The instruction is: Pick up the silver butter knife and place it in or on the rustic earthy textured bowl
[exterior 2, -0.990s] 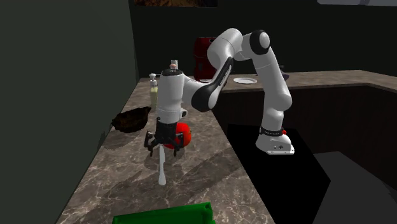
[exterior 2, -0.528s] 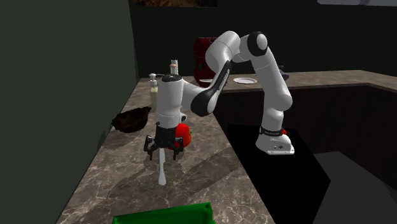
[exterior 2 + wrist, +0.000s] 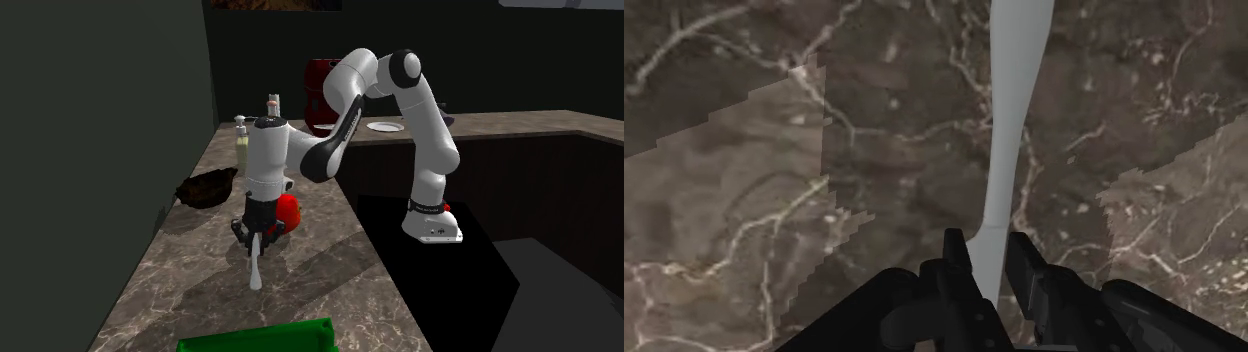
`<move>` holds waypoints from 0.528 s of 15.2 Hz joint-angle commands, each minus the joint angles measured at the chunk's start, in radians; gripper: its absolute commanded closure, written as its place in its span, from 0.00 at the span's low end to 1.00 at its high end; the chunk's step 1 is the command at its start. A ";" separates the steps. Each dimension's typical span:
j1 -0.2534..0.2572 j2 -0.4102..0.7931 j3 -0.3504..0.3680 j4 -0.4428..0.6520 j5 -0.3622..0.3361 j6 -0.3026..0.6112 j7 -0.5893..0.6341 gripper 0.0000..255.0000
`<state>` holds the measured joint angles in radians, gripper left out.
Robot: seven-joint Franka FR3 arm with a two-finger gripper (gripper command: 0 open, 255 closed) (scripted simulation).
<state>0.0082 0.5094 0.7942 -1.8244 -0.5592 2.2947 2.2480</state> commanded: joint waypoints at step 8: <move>-0.012 -0.018 0.014 0.011 0.022 -0.026 -0.016 1.00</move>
<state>-0.0003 0.4967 0.8041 -1.8168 -0.5436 2.2771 2.2375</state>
